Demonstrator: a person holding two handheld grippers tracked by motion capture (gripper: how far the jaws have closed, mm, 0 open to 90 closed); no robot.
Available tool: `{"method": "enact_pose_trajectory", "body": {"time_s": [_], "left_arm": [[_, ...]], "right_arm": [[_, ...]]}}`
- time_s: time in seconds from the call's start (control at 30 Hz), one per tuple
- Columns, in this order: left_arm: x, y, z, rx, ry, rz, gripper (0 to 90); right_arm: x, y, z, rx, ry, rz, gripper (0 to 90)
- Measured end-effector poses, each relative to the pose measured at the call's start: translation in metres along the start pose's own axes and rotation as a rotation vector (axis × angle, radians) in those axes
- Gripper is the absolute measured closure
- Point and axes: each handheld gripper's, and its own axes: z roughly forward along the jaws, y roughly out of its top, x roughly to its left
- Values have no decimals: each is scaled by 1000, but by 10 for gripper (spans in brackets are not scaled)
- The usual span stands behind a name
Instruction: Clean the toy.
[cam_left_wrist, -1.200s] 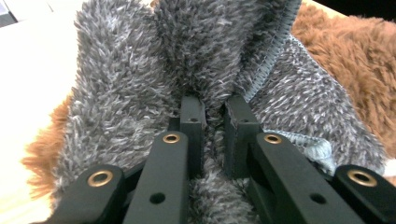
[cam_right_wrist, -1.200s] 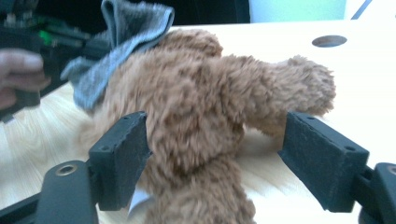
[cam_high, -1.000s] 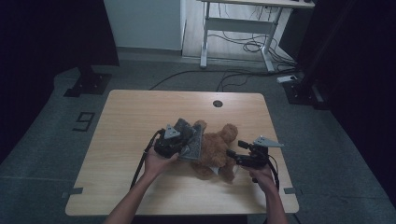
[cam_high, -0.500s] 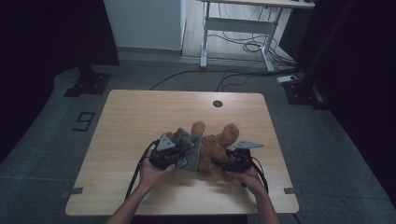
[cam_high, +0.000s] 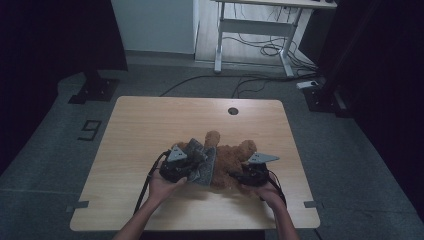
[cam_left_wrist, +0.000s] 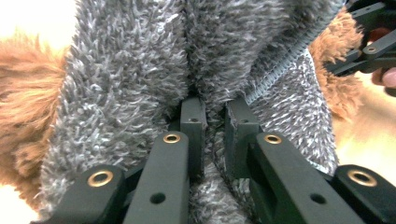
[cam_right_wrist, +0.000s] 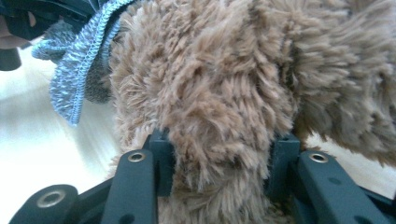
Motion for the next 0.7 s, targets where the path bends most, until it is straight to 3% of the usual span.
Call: {"method": "enact_pose_trajectory", "body": {"time_s": [0.1, 0.33, 0.5, 0.6, 0.7], "left_arm": [[5, 1, 5, -14, 39, 5, 797], [22, 10, 14, -19, 73, -37, 797], [22, 18, 9, -2, 48, -60, 793], [14, 35, 0, -16, 21, -53, 790], [0, 56, 2, -34, -17, -41, 790]], "right_arm": [[-1, 3, 7, -14, -39, -15, 580], [-12, 8, 30, -89, -117, -11, 584], [-11, 6, 28, -101, -120, -10, 585], [-7, 2, 26, -108, -123, -31, 588], [-3, 0, 24, -103, -127, -41, 587]]}}
